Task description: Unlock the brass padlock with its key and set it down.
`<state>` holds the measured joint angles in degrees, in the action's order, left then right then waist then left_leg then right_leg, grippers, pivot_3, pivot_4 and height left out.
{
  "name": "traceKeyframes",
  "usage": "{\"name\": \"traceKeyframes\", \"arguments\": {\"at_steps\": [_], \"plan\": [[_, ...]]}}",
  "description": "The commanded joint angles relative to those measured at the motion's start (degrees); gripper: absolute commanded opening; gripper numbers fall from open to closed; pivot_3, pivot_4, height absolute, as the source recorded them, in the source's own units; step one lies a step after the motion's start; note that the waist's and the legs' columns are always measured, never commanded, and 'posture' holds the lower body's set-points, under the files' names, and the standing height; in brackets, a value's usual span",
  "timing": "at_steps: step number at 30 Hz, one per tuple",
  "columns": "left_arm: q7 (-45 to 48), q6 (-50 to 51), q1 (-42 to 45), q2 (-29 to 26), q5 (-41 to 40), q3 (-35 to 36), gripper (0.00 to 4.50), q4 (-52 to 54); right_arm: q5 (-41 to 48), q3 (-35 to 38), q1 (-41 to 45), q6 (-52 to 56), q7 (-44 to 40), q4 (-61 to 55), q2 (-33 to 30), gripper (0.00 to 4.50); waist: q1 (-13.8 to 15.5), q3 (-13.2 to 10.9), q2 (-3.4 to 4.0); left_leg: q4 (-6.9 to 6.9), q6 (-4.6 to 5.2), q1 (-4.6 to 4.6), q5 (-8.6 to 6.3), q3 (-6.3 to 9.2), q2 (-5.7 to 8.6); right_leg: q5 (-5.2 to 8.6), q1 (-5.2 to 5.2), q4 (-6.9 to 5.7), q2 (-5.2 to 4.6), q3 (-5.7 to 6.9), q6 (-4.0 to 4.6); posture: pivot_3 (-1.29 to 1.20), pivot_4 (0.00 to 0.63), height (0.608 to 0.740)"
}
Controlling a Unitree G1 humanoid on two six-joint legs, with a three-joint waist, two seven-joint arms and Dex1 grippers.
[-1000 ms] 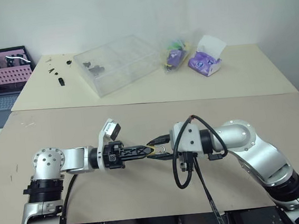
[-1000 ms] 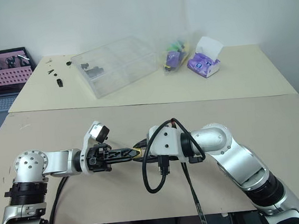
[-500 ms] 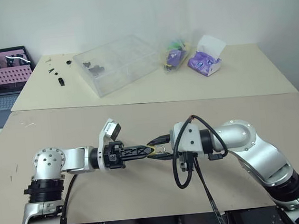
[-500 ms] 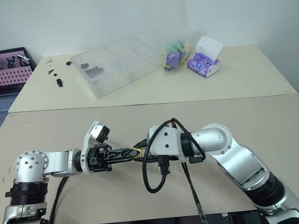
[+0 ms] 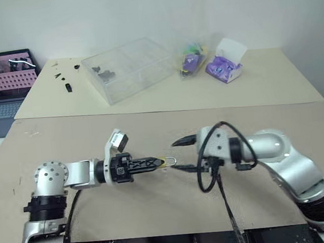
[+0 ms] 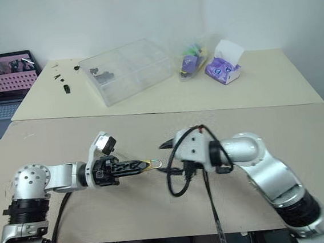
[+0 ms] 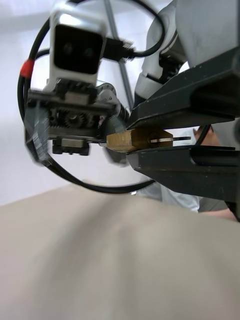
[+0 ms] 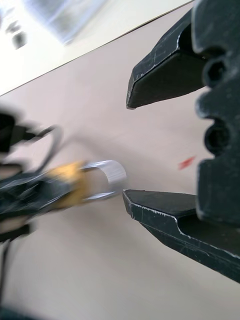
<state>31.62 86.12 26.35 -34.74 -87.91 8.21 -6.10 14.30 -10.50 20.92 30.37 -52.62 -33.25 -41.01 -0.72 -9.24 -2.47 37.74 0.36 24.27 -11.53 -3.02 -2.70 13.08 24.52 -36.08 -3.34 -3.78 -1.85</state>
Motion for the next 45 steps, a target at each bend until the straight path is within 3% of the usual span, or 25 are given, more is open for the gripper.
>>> {"name": "traceKeyframes", "arguments": {"at_steps": [1,21,23,24,25,31,45], "plan": [[2.7,-0.8,1.0,-1.7,0.4,2.5,0.04,0.4,1.0,3.1,-1.8,-0.3,1.5,-2.6,-0.5,3.09,-0.1,0.0,0.0,0.0,0.0,0.0,0.0,0.0,0.0,0.0,0.01,0.0,0.01,0.0,0.0,0.0,0.15,0.74],[4.8,-0.3,1.1,-1.8,2.5,2.7,0.04,1.4,1.7,-1.0,-0.4,4.5,6.0,-8.1,2.8,3.09,-0.1,0.0,-0.01,-0.01,0.0,0.03,0.0,-0.03,-0.02,-0.01,0.06,-0.01,0.0,0.0,-0.01,0.0,0.15,0.74],[4.7,-0.3,0.9,-1.9,2.7,2.6,0.04,1.8,1.7,-1.1,-0.1,4.3,5.8,-8.0,2.7,2.59,-0.1,0.0,-0.01,-0.01,0.0,0.03,0.0,-0.03,-0.02,-0.01,0.06,-0.01,0.0,0.0,-0.01,0.0,0.15,0.74],[4.7,-0.3,0.9,-1.8,2.7,2.7,0.04,1.7,1.7,-1.1,0.0,4.3,5.7,-7.9,2.7,2.58,-0.1,0.0,-0.01,-0.01,0.0,0.03,0.0,-0.03,-0.02,-0.01,0.06,-0.01,0.0,0.0,-0.01,0.0,0.15,0.74],[4.6,-0.2,1.0,-1.8,2.8,2.6,0.04,1.8,1.7,-1.2,0.2,4.2,5.6,-7.9,2.7,1.88,-0.1,0.0,-0.01,-0.01,0.0,0.03,0.0,-0.02,-0.02,-0.01,0.06,-0.01,0.0,0.0,-0.01,0.0,0.15,0.74],[4.0,-0.1,1.9,-1.1,2.9,2.5,0.04,1.4,2.0,-1.6,1.6,3.7,4.9,-7.5,2.9,0.06,-0.1,0.0,-0.01,-0.01,0.0,0.02,0.0,-0.03,-0.02,-0.01,0.06,-0.01,0.0,0.0,-0.02,0.0,0.15,0.74],[1.6,0.5,4.5,1.2,3.5,2.7,0.04,0.1,1.1,-5.7,5.3,2.8,4.4,-5.2,4.9,0.06,-0.1,0.0,-0.01,-0.01,0.0,0.03,0.0,-0.01,-0.01,-0.24,0.05,-0.01,0.01,0.0,-0.41,0.0,0.15,0.74]]}}
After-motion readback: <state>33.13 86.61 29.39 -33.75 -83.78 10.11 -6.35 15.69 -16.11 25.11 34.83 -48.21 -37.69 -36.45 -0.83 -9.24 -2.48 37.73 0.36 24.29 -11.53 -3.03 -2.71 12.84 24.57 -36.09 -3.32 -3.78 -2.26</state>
